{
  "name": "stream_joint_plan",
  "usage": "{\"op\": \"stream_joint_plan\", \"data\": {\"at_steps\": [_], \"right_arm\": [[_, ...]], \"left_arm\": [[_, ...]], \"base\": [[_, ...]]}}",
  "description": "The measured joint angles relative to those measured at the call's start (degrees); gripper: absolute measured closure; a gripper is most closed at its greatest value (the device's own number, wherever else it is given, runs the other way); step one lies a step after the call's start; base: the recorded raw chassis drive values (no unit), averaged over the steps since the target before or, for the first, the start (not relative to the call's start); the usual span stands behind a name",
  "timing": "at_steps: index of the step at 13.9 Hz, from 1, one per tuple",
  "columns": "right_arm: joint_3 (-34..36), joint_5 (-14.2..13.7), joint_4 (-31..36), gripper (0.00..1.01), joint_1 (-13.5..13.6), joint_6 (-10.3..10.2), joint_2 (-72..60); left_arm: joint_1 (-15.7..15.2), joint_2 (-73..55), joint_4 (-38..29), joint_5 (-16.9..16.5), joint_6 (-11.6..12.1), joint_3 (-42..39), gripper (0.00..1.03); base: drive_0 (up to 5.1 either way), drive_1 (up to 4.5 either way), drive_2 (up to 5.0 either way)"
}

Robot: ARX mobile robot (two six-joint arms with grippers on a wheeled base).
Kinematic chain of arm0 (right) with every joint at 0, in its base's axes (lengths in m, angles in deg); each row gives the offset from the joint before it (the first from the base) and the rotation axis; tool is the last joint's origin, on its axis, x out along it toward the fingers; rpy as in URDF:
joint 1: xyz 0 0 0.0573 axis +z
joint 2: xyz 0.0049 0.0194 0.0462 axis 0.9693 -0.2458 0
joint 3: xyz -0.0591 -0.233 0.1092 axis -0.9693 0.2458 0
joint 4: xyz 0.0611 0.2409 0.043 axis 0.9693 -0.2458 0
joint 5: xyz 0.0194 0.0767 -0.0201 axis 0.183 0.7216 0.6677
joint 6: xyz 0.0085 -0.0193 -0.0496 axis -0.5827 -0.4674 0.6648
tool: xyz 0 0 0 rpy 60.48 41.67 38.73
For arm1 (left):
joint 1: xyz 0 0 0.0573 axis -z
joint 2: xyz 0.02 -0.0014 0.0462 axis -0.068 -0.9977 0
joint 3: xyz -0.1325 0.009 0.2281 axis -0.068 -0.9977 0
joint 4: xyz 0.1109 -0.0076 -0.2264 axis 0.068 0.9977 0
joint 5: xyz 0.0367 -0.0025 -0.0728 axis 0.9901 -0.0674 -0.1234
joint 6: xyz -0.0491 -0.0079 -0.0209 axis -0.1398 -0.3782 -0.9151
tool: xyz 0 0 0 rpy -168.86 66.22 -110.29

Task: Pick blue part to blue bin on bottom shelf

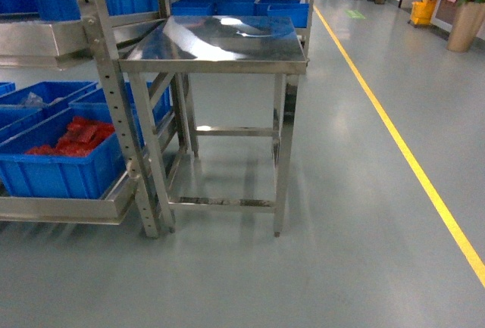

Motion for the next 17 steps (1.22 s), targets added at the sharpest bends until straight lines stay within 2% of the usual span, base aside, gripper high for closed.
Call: {"op": "stream_joint_plan", "data": {"at_steps": [17], "right_arm": [[0.0, 0.0, 0.0, 0.03, 0.0, 0.0, 0.0]], "left_arm": [[0.0, 0.0, -0.2, 0.0, 0.0, 0.0, 0.60]], "base": [[-0.1, 4.26, -4.4]]}}
